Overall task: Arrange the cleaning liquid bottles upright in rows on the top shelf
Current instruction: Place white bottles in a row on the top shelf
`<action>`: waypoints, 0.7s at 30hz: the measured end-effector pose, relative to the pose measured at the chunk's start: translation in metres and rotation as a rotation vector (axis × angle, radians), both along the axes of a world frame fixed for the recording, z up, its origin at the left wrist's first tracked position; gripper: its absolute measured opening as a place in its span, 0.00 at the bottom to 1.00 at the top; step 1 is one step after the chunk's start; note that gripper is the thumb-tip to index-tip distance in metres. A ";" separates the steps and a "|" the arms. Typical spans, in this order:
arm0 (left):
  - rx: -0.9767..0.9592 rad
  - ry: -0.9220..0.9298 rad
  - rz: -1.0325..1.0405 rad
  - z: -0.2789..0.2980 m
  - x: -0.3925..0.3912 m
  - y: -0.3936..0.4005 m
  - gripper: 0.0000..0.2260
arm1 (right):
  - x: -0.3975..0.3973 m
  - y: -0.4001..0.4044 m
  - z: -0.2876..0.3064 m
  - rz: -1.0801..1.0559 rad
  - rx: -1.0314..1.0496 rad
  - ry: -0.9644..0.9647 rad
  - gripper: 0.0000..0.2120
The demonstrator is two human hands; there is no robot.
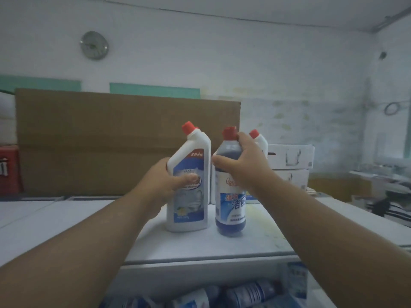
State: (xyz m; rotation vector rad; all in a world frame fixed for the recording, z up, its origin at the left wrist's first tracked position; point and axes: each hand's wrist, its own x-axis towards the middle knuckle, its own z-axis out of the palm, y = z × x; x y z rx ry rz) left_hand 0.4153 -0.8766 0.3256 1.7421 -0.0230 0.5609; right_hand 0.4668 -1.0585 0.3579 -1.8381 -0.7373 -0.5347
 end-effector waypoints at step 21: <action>0.018 -0.030 0.119 -0.027 -0.035 -0.012 0.20 | -0.028 -0.023 -0.013 -0.324 -0.235 -0.410 0.25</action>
